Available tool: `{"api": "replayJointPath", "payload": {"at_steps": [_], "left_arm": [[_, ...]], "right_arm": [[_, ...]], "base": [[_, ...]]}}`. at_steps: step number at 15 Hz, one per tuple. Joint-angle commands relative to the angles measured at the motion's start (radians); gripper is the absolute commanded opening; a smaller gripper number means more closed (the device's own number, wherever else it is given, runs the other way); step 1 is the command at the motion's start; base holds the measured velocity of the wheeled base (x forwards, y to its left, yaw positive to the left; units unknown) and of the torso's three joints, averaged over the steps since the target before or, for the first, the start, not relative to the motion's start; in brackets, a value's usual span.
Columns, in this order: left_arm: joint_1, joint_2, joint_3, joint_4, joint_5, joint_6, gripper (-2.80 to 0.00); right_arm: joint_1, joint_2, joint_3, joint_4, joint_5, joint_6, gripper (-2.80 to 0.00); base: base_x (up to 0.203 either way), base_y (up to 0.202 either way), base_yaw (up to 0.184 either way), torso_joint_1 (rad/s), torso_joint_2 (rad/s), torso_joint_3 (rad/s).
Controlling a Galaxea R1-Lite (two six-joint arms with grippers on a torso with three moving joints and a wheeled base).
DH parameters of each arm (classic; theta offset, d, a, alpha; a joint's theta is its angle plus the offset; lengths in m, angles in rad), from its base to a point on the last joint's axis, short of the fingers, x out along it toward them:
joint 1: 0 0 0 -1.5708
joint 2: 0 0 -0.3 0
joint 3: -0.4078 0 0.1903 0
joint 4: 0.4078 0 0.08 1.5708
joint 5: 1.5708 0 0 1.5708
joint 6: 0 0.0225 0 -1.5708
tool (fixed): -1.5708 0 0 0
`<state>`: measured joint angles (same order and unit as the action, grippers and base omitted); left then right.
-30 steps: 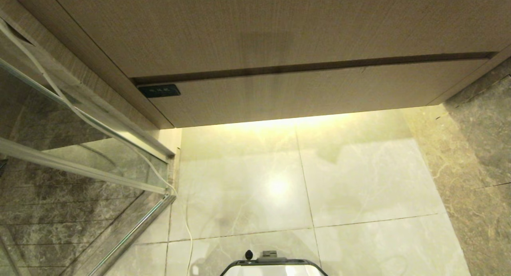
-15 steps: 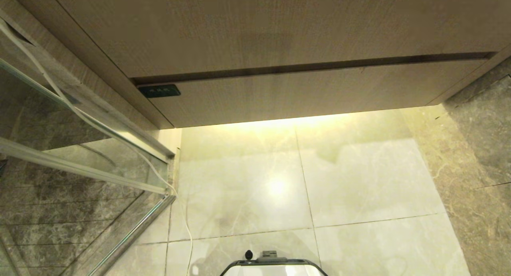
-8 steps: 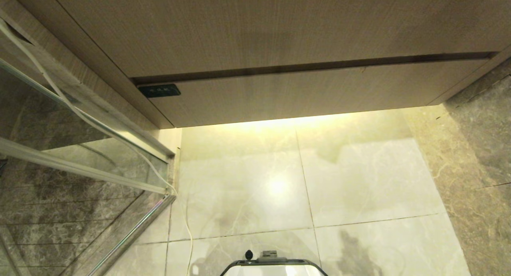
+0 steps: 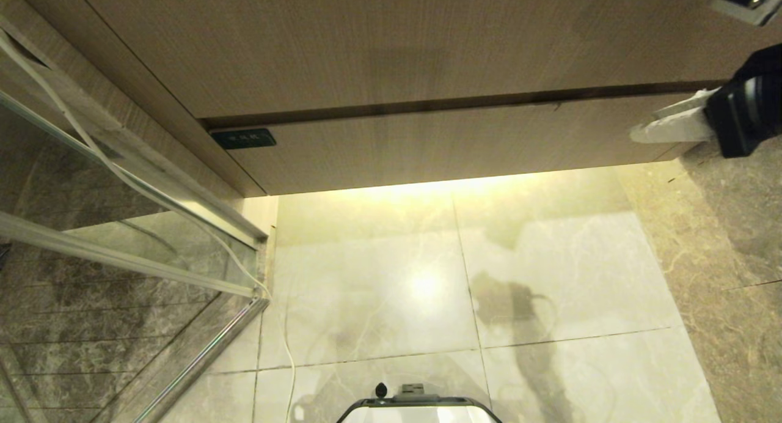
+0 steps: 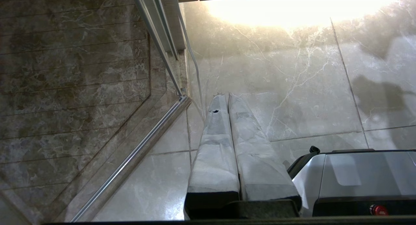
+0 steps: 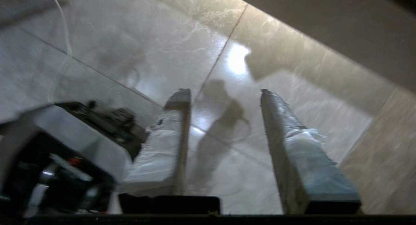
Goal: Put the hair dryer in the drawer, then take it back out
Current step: Pull open the drawer
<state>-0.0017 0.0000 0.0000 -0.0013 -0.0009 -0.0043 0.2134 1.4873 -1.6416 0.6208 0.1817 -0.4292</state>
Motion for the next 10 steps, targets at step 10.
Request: {"api": "replayJointPath", "payload": {"at_steps": [10], "left_arm": [[0.000, 0.000, 0.002, 0.000, 0.000, 0.000, -2.80]], "right_arm": [[-0.215, 0.250, 0.232, -0.604, 0.165, -0.954, 0.00]], "base": [[0.000, 0.000, 0.000, 0.000, 0.00, 0.000]]}}
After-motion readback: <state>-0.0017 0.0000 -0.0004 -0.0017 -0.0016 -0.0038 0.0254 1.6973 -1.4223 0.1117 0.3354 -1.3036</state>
